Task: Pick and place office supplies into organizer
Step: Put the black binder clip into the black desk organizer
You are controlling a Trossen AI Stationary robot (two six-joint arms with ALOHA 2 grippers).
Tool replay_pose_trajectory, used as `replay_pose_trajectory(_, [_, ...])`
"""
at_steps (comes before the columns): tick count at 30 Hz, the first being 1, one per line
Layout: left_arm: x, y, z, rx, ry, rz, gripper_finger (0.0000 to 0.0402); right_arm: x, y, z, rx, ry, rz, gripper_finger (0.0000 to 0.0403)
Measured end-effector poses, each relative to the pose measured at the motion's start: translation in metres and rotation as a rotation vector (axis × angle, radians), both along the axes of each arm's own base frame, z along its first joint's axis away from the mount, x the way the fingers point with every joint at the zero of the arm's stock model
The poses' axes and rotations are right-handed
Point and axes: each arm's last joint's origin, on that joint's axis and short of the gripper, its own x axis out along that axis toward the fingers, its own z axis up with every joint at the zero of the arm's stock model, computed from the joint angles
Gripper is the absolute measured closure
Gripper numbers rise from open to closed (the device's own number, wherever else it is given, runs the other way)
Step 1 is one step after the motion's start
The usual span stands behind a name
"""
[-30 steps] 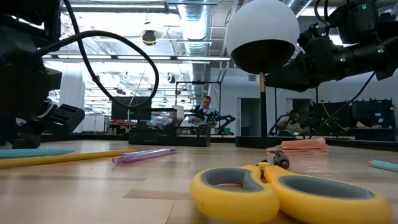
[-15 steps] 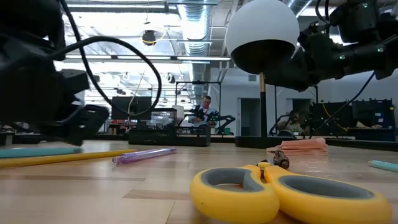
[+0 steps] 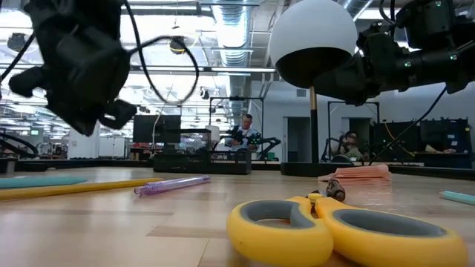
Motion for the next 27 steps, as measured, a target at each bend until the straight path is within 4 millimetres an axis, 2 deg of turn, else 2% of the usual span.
replay_pose_trajectory(3, [-0.009,0.016,0.015,-0.058,-0.047,0.001,0.0336,0.000,0.000,0.000,0.000,-0.003,0.000,0.0198])
replay_pose_trajectory(6, [-0.019,0.028,0.021,-0.098,-0.115,-0.008,0.0310,0.000,0.000,0.000,0.000,-0.003,0.000,0.0198])
replay_pose_trajectory(11, [-0.036,0.038,0.007,-0.212,-0.086,-0.064,0.0278,0.000,0.000,0.000,0.000,0.002,0.000,0.0198])
replay_pose_trajectory(16, [-0.048,0.041,-0.014,-0.287,-0.087,-0.020,0.0288,0.000,0.000,0.000,0.000,0.002,0.000,0.0198])
replay_pose_trajectory(21, [-0.048,0.044,-0.015,-0.320,-0.096,0.013,0.0303,0.000,0.000,0.000,0.001,0.002,0.000,0.0198])
replay_pose_trajectory(27, [-0.050,0.056,-0.015,-0.275,-0.157,0.138,0.0289,0.000,0.000,0.000,0.001,-0.004,0.000,0.0198])
